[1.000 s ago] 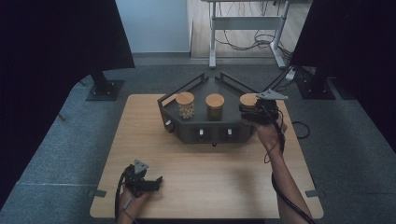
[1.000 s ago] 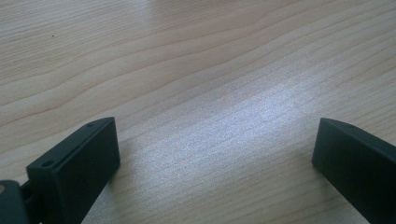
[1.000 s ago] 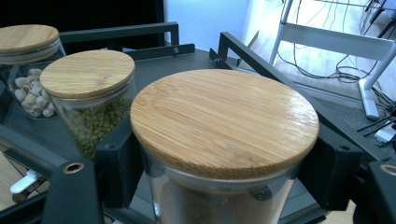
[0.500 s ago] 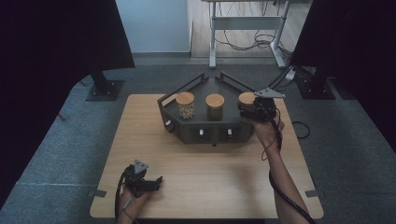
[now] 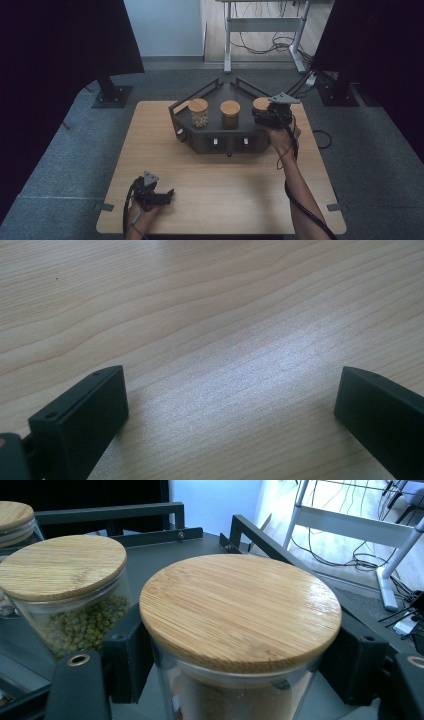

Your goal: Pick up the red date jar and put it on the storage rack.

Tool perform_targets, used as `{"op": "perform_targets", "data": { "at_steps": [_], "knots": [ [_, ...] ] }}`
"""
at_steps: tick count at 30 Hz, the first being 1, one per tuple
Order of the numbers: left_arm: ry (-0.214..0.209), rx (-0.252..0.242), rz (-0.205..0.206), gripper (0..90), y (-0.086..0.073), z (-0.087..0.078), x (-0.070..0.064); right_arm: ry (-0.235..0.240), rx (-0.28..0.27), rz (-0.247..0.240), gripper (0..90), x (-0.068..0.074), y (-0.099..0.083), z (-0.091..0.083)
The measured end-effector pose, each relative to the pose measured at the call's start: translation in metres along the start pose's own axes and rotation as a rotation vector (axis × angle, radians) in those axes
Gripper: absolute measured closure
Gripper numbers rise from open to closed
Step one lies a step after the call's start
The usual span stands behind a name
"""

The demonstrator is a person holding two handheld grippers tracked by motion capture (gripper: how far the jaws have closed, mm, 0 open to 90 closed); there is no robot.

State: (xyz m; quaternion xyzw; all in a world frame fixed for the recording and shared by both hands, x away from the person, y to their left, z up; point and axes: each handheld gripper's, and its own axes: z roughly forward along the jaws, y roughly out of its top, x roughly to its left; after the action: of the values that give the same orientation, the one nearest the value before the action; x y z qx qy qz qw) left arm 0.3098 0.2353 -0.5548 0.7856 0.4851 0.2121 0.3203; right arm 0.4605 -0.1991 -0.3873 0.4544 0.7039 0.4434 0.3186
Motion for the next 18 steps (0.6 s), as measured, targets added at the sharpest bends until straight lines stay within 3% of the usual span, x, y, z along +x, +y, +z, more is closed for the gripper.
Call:
{"op": "perform_targets", "data": {
  "at_steps": [18],
  "knots": [
    [-0.001,0.0,0.002,0.6,-0.001,-0.001,0.0,-0.003,-0.006,0.009,24.8,0.001,-0.003,0.014]
  ]
}}
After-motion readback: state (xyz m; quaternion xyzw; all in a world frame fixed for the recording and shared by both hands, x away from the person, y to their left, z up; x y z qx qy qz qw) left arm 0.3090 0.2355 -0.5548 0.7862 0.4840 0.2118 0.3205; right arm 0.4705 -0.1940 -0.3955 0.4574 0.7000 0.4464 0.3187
